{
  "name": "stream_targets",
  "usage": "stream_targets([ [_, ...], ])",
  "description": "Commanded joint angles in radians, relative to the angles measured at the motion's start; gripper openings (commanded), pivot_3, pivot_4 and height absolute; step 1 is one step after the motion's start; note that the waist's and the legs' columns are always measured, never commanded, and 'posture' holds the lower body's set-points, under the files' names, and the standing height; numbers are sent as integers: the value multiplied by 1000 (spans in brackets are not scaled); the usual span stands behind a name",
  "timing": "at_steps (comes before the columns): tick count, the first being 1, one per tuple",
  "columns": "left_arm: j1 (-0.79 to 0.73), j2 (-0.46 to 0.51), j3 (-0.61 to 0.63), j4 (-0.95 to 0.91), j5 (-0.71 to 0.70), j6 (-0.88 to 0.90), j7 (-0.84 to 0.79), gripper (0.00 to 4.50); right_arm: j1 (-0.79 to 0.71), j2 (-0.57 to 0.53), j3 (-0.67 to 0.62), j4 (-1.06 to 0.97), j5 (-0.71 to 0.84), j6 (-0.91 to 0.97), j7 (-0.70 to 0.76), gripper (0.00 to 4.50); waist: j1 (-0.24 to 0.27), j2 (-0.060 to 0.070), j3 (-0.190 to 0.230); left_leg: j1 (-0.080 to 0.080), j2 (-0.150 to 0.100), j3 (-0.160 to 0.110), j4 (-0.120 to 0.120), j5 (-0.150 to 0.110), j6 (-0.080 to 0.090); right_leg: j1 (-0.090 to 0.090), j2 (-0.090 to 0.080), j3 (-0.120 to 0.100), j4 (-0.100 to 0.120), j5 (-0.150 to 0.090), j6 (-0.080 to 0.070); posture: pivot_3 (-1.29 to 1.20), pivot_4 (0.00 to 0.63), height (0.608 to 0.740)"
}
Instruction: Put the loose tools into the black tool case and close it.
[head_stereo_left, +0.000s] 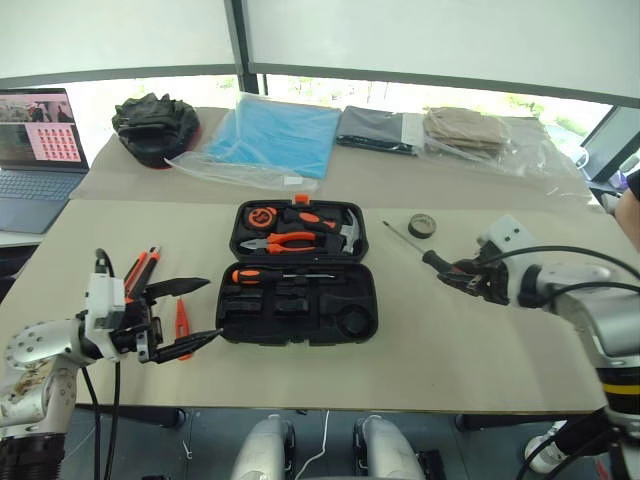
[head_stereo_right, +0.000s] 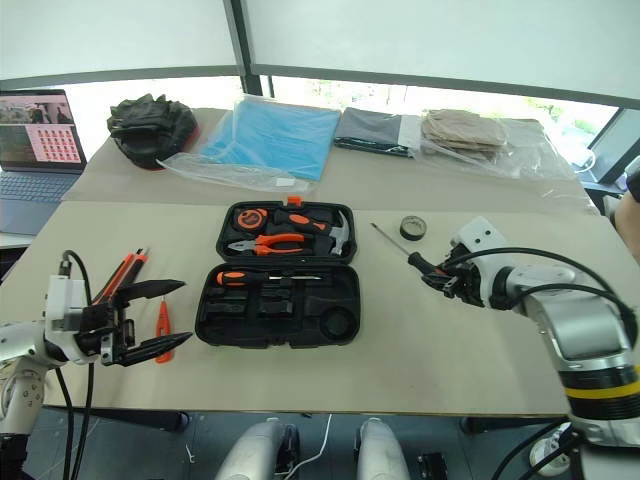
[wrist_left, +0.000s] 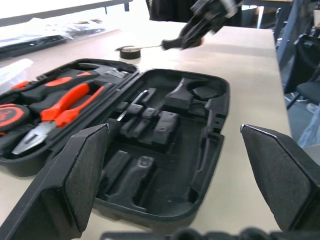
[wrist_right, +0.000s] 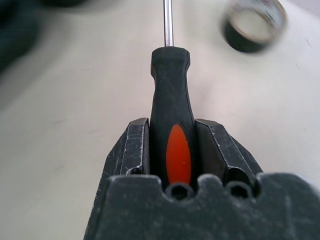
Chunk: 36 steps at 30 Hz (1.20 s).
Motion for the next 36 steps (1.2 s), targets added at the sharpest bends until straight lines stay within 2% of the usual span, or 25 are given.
stream_targets([
  [1,23,12,45,30,8,-40,-3,4500,-116,45,50,-53,54,-104,122,1037,-9,0,0,0,0,0,0,0,0,0,0,0,0,0,0,0,150,740],
  [5,59,19,74,138,36,-87,-17,4500,-317,210,297,-4,-17,-75,161,1037,-32,0,0,3,2,0,0,0,0,0,2,1,2,1,-2,0,150,740],
  [8,77,21,76,130,32,-86,-23,4500,-404,267,421,67,-90,-39,165,1037,-19,0,0,1,3,-1,0,0,-1,-2,1,-1,4,4,-11,0,150,740],
  [10,90,18,77,104,24,-82,-18,4500,-451,294,480,111,-124,-4,166,1037,-1,0,0,-1,0,-1,0,0,-1,-5,-2,-1,4,4,-10,0,150,740],
  [12,99,15,81,84,19,-79,-10,4500,-477,313,507,143,-152,15,156,1037,6,-1,0,-8,-3,0,1,0,-1,-12,-6,-1,3,7,-6,0,150,740],
  [15,111,13,84,45,6,-61,7,4500,-517,347,547,224,-212,-14,145,1037,7,-1,0,-12,-4,1,3,0,0,-12,-7,-1,2,9,-5,0,150,740],
  [23,118,10,55,-12,7,-35,8,4500,-548,346,618,347,-320,-148,230,1037,-6,-1,0,-11,-3,1,3,0,-1,-12,-5,-2,3,9,-6,0,150,740],
  [36,107,-7,44,-81,4,-17,48,4500,-514,345,635,392,-403,-168,297,1037,-5,-1,0,-9,-2,1,3,0,-1,-11,-4,-1,4,9,-6,0,150,740],
])
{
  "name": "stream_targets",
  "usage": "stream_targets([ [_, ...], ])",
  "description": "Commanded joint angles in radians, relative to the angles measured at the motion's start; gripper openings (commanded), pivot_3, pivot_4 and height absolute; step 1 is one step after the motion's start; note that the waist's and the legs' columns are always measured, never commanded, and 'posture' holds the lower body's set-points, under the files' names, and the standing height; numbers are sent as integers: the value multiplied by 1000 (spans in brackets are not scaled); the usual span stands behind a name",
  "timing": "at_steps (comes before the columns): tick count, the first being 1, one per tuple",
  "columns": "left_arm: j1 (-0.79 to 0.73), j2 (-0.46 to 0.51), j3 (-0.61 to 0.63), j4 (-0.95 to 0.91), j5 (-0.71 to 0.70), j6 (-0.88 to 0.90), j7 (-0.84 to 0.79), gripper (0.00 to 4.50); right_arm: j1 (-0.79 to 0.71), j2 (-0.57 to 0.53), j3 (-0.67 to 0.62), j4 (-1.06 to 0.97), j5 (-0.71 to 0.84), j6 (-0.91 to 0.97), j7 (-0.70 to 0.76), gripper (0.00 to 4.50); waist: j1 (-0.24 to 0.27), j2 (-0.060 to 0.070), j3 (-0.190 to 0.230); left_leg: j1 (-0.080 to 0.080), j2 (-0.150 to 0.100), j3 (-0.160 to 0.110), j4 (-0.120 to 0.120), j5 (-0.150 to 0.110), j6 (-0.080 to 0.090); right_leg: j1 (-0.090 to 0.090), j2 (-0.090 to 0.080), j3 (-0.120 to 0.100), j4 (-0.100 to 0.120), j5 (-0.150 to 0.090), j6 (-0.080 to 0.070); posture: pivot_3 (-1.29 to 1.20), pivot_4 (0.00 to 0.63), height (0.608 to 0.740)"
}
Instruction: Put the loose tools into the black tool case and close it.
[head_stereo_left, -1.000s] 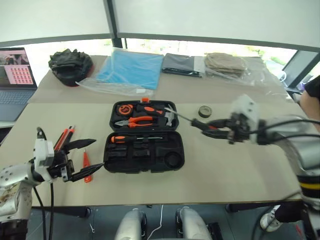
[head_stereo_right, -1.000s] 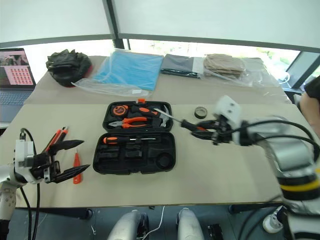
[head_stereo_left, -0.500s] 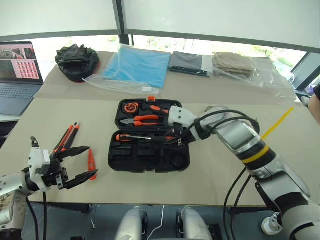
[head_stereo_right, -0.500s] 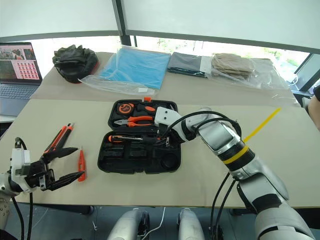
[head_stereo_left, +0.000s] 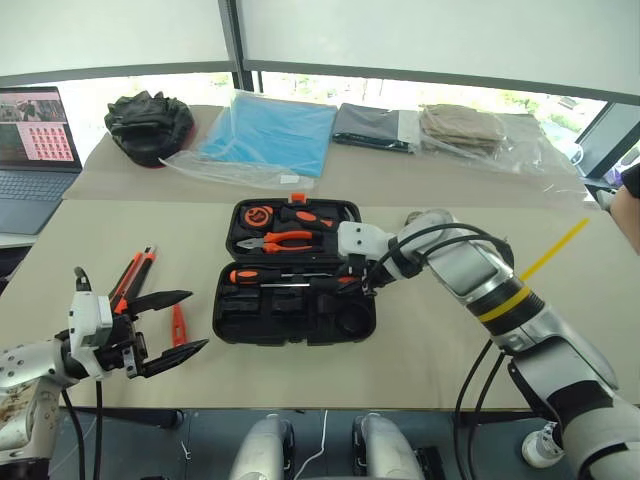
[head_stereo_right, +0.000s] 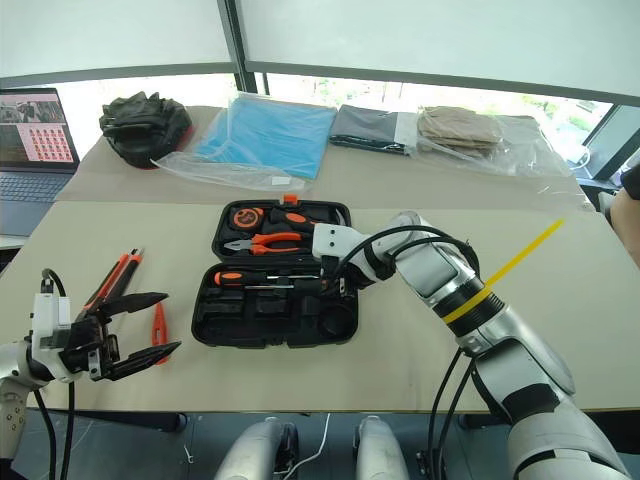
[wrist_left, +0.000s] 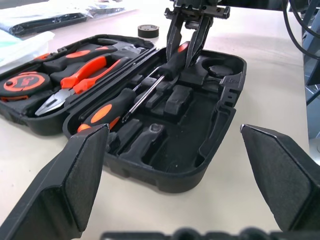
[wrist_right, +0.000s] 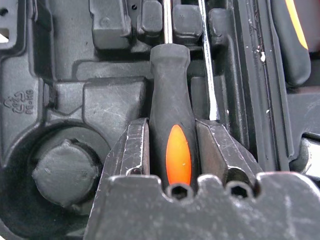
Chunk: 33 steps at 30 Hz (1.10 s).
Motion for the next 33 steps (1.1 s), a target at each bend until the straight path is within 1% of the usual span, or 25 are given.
stream_targets([
  [1,-6,-2,9,-24,-23,-2,8,4500,22,-18,21,14,-34,12,32,1037,0,0,0,0,0,0,0,0,0,0,0,0,0,0,0,0,150,740],
  [3,-10,-3,6,-22,-20,-3,11,4500,24,-17,15,15,-30,15,41,1037,1,0,0,0,0,0,0,0,0,0,0,0,0,0,0,0,150,740],
  [5,-10,-10,2,-23,-16,-7,20,4500,26,-9,-6,8,-12,22,45,2043,2,0,0,0,0,0,0,0,0,0,0,0,0,0,0,0,150,740],
  [7,-6,-17,-3,-29,-12,-8,28,4500,22,0,-36,-1,16,12,61,2612,2,0,0,0,0,0,0,0,0,1,0,0,0,0,0,0,150,740],
  [9,-4,-22,-7,-34,-10,-8,33,4500,14,3,-62,-5,39,-6,80,3277,1,0,0,0,0,0,0,0,0,0,0,0,-1,0,0,0,150,740],
  [14,-15,-32,-25,-21,3,-13,47,4500,-16,-47,-115,-49,105,-20,202,3277,-1,0,0,0,0,0,0,0,0,0,1,0,0,0,0,0,150,740],
  [16,-23,-32,-31,-16,5,-13,50,4500,-14,-45,-145,-57,139,-42,221,3277,-1,0,0,0,0,0,0,0,0,0,1,0,0,0,0,0,150,740],
  [18,-28,-33,-35,-9,6,-16,49,4500,-1,-20,-180,-57,168,-68,206,3277,-1,0,0,0,0,0,0,0,0,0,1,0,0,0,0,0,150,740],
  [20,-34,-34,-38,1,9,-20,47,4500,28,33,-225,-52,203,-83,159,2747,-4,0,0,0,1,0,0,0,0,0,1,0,0,0,0,0,150,740],
  [21,-36,-34,-39,4,10,-22,46,4500,38,49,-237,-52,214,-87,150,2584,-4,0,0,1,1,0,0,0,0,0,1,0,0,0,0,0,150,740],
  [22,-38,-35,-41,5,11,-24,46,4500,58,68,-253,-63,242,-88,155,2184,-3,0,0,1,1,0,0,0,-1,0,2,0,0,0,0,0,150,740],
  [23,-43,-35,-44,7,13,-23,48,4500,82,90,-258,-57,243,-123,144,1891,-3,0,0,1,1,0,0,0,-1,0,2,0,0,0,-1,0,150,740],
  [25,-52,-33,-50,14,15,-23,49,4500,115,123,-251,-18,221,-188,115,1162,-3,0,0,1,1,0,0,0,-1,1,2,0,0,0,0,0,150,740],
  [26,-56,-32,-54,16,18,-23,49,4500,118,140,-247,31,189,-233,78,877,-3,0,0,0,1,0,0,0,-1,0,1,1,0,0,0,0,150,740],
  [28,-61,-29,-57,21,20,-23,48,4500,111,162,-243,104,155,-279,39,120,-2,0,0,1,0,0,0,1,-1,0,1,1,1,1,0,0,150,740],
  [29,-62,-28,-58,22,20,-23,47,4500,108,168,-242,125,149,-291,34,56,-1,0,0,1,0,0,0,1,-1,0,1,1,1,1,0,0,150,740],
  [33,-62,-13,-62,24,35,-29,38,4500,100,198,-219,247,82,-369,-21,56,-3,0,0,1,1,0,0,1,-2,0,2,1,1,1,-1,0,150,740],
])
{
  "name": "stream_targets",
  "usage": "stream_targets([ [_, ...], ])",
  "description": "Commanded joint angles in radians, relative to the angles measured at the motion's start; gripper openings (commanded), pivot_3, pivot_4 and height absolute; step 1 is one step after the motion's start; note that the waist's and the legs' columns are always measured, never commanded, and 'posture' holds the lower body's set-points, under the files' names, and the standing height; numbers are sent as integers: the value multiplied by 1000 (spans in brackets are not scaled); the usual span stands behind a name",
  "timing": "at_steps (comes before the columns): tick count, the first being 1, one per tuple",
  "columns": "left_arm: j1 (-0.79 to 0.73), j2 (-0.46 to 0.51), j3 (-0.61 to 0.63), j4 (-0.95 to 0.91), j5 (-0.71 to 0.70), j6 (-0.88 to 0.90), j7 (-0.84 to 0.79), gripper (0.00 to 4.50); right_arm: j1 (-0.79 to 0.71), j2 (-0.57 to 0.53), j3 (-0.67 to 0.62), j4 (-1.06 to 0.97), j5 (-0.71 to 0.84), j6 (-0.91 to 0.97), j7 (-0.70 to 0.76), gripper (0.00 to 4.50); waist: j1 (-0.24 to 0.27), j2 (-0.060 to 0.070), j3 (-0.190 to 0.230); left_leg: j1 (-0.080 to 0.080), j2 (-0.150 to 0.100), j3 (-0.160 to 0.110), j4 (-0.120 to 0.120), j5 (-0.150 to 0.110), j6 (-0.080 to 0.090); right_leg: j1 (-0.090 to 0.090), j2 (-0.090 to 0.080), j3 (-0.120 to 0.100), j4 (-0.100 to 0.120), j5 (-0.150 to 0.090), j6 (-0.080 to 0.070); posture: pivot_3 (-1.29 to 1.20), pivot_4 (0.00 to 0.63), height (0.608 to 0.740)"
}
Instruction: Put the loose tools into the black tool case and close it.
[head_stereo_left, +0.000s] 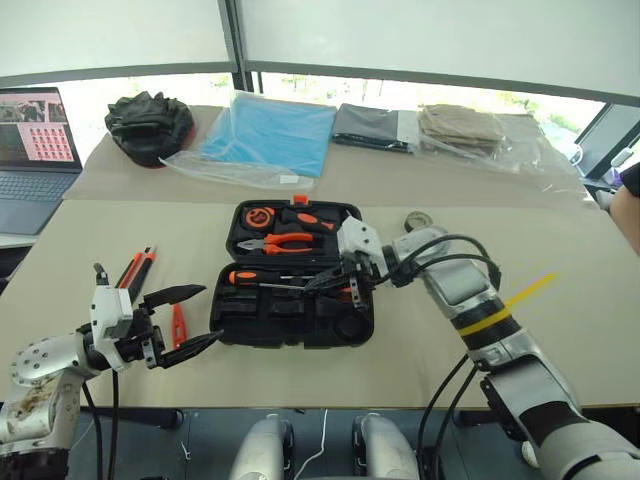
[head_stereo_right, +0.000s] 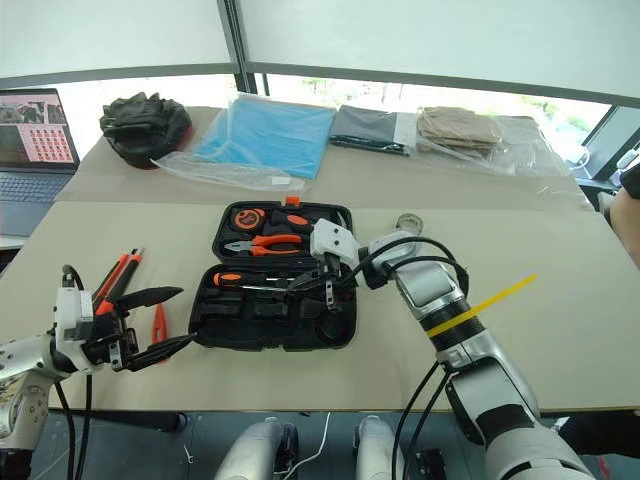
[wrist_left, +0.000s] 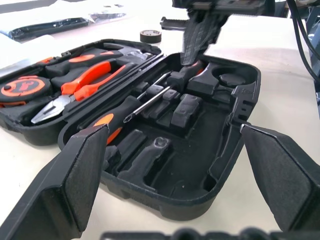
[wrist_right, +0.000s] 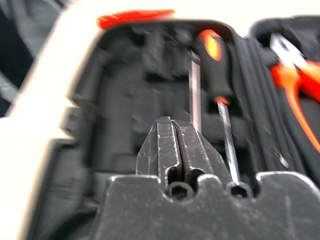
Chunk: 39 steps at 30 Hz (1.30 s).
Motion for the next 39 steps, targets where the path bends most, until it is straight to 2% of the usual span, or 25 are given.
stream_targets([
  [1,-6,23,4,-12,12,-23,-9,4500,-23,14,7,74,-58,-86,-39,56,-1,0,0,0,0,0,0,0,0,0,0,0,0,0,0,0,150,740],
  [9,-11,43,11,-10,65,-28,35,4500,-21,38,33,159,-114,-125,-48,56,-2,0,0,3,0,0,0,0,0,3,1,0,0,0,0,0,150,740],
  [20,14,43,20,-47,55,-3,98,4500,13,46,110,89,-258,-298,-101,56,-8,0,0,13,1,0,-5,0,-1,11,1,0,-1,-1,-2,0,150,740],
  [24,18,40,29,-45,91,-22,155,4500,29,70,46,60,-196,-297,-114,56,-7,0,0,15,1,0,-6,0,-1,11,1,0,-1,-2,-3,0,150,740],
  [27,39,40,73,-60,60,-10,177,4500,51,76,-55,-10,-59,-308,-68,56,-8,0,0,14,2,0,-6,-1,-2,11,1,0,-2,-2,-3,0,150,740],
  [30,107,26,162,-72,13,-13,187,4500,88,53,-158,-144,106,-204,-27,56,-10,0,0,13,2,0,-6,-1,-2,10,0,0,-2,-2,-3,0,150,740],
  [33,203,7,268,-86,-28,6,213,4500,156,-5,-224,-298,221,-79,-20,687,-7,0,0,12,2,0,-6,-1,-2,10,-1,0,-2,-2,-3,0,150,740],
  [39,402,-92,462,-78,-12,-33,320,4500,380,-58,-341,-479,299,-118,-81,2591,3,0,0,13,2,-1,-6,-4,-4,11,-4,-1,-5,-2,-3,0,150,740],
])
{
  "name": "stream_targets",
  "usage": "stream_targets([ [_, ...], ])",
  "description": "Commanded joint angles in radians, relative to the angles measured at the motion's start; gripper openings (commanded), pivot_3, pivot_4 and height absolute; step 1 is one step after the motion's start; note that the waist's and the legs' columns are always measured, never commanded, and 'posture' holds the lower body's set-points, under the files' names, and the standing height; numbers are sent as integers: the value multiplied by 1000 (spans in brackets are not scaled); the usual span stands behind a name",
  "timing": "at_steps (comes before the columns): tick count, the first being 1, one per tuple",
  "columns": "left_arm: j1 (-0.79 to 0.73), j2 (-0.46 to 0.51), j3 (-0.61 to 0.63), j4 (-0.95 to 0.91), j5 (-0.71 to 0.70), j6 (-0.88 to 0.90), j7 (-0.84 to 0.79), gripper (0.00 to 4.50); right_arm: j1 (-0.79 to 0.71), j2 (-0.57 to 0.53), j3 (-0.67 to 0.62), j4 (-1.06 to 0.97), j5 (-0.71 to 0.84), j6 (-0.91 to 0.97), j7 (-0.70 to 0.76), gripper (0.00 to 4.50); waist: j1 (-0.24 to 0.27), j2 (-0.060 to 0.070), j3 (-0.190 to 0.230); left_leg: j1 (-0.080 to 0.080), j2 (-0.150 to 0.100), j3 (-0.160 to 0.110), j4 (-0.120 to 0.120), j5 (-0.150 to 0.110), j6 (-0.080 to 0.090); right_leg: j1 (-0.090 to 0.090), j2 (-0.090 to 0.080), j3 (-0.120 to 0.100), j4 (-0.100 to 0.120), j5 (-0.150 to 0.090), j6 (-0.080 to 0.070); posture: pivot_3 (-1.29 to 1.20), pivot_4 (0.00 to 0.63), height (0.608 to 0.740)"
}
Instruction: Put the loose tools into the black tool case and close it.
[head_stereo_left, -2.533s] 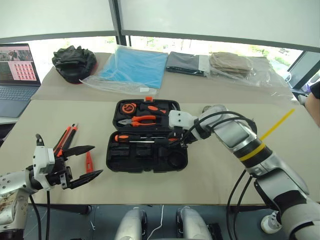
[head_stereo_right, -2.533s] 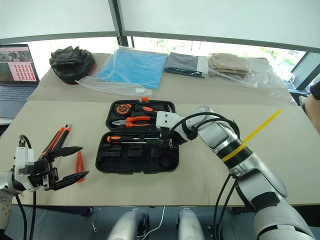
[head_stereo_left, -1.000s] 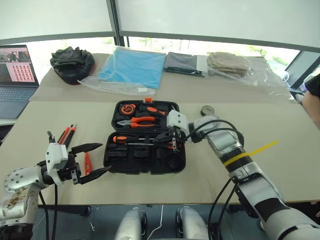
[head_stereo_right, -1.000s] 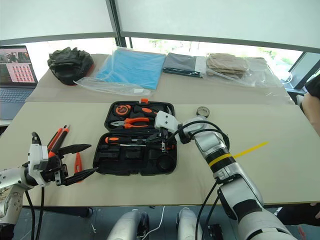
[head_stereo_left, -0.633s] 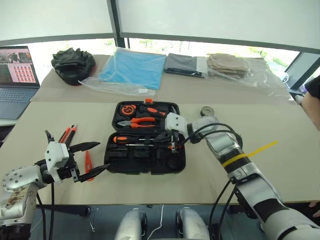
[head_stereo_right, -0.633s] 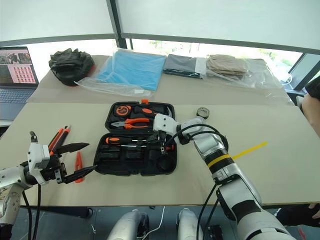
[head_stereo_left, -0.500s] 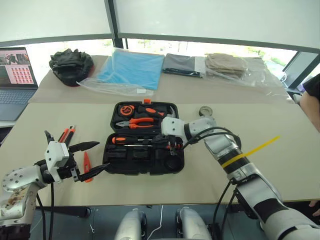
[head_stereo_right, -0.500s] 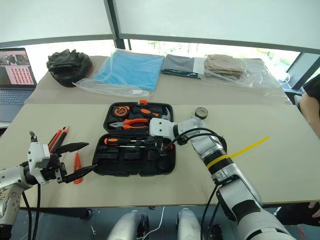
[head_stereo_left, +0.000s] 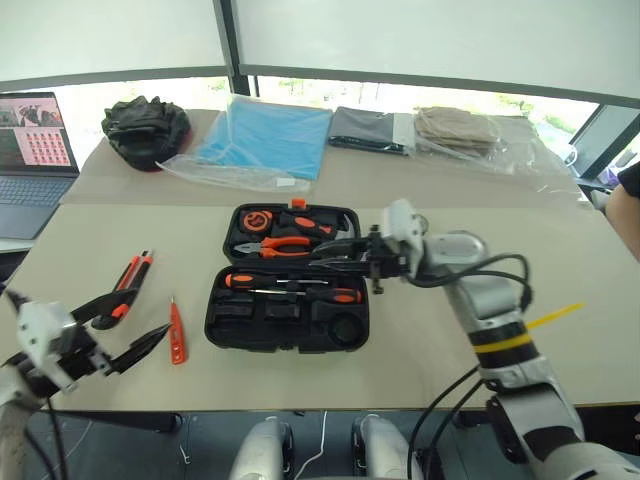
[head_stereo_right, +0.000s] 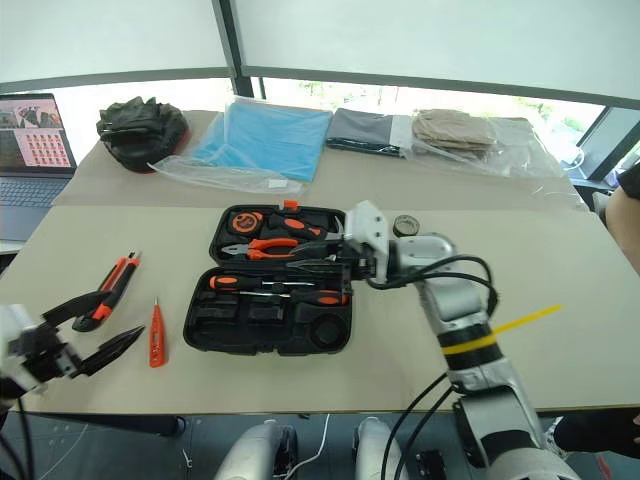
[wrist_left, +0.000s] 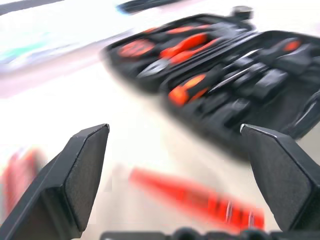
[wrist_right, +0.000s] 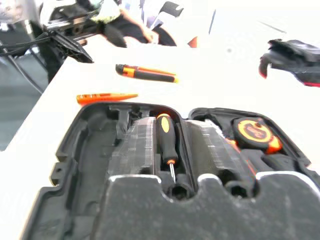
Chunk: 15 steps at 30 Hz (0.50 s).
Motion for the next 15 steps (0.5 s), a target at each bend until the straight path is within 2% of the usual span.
stream_targets([
  [1,109,-83,153,-5,13,-59,100,4500,160,-12,-105,-125,86,-72,-17,3036,1,0,0,-1,0,0,0,-4,-6,0,0,0,0,-1,0,0,150,740],
  [2,124,-99,168,-5,14,-65,115,4500,189,-11,-118,-140,102,-90,-12,3345,3,0,0,-1,0,0,0,-4,-6,0,0,0,0,-1,1,0,150,740],
  [6,208,-182,248,11,4,-60,204,4500,361,9,-193,-163,151,-235,16,3345,4,-1,0,-1,0,0,1,-4,-6,0,1,0,-1,-7,5,0,150,740],
  [8,232,-195,257,28,2,-38,228,4500,394,7,-207,-150,162,-257,21,3345,3,-2,0,0,0,0,1,-4,-6,1,1,0,-1,-9,6,0,150,740],
  [12,259,-198,254,17,-29,21,257,4500,424,-2,-222,-147,199,-254,21,4394,2,-2,0,1,0,0,1,-4,-6,0,1,0,0,-12,1,0,150,740],
  [15,275,-179,225,-87,-97,126,262,4500,426,-1,-221,-169,203,-271,19,4461,5,-3,0,4,1,0,1,-5,-7,0,0,0,0,-13,1,0,150,740],
])
